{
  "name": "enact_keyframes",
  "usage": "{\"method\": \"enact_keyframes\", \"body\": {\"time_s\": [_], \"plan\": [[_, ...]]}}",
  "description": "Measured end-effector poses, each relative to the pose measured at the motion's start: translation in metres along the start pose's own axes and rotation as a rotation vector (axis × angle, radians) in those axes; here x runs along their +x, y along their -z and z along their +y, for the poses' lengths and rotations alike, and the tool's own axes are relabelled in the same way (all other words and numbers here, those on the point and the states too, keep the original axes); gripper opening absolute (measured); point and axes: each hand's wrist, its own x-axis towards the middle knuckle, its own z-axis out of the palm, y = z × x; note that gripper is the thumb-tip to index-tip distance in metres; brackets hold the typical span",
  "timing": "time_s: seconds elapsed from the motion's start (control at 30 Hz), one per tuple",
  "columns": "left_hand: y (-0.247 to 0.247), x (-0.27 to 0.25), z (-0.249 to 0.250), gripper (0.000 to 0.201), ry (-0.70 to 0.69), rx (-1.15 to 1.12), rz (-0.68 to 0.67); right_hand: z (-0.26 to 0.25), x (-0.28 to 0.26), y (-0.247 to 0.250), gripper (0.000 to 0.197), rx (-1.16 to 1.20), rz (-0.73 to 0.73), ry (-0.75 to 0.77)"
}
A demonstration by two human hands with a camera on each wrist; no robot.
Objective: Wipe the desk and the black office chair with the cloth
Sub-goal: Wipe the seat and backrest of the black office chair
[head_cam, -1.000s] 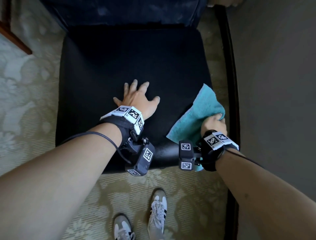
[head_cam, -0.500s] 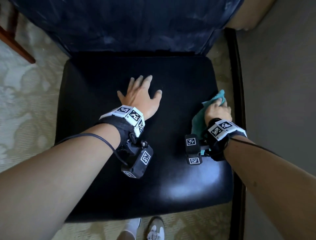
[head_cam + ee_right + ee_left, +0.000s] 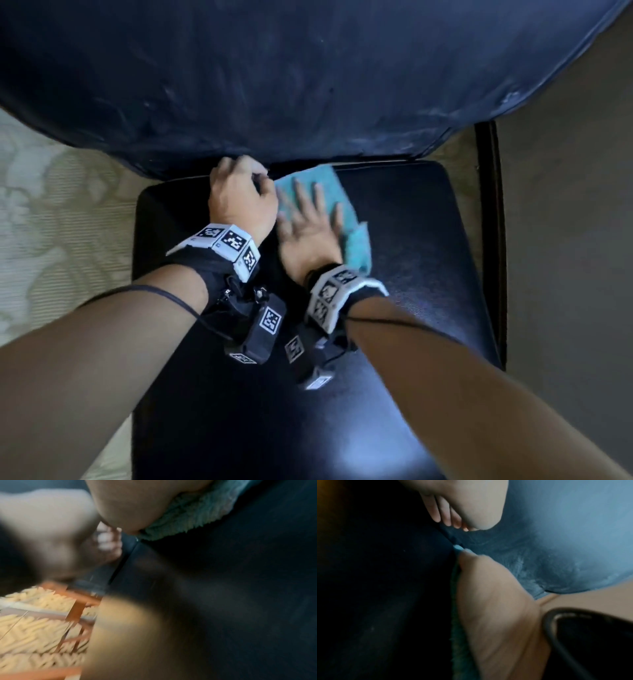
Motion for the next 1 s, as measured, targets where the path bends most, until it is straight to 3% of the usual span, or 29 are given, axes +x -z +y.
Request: {"method": "enact_keyframes", "body": {"time_s": [0.1,0.23,0.37,0.43,0.7,0.9,1.0], "plan": [[0.015,0.003,-0.016,0.016,0.095,-0.001,0.063,-0.016,-0.006,0.003,0.045,0.307,-0.027,0.066],[0.046,-0.004,-0.032,0.016,0.164,-0.002,0.096,-0.003,-0.005,0.034,0.045,0.709,-0.026,-0.223],[0.076,-0.019,-0.032,0.014,0.199,-0.018,0.101,-0.003,-0.004,0.057,0.071,0.911,-0.016,-0.289],[0.094,-0.023,-0.019,0.013,0.234,-0.052,0.124,-0.006,-0.007,0.064,0.07,0.993,-0.061,-0.261],[0.203,-0.034,0.054,0.012,0.193,-0.167,0.224,-0.081,-0.066,0.178,0.052,0.972,-0.261,0.05],[0.327,-0.035,0.131,0.015,0.129,-0.168,0.314,-0.145,-0.119,0.303,0.052,0.944,-0.179,0.194],[0.391,-0.031,0.173,0.019,0.113,-0.186,0.364,-0.184,-0.143,0.366,0.07,0.837,0.003,0.249]]}}
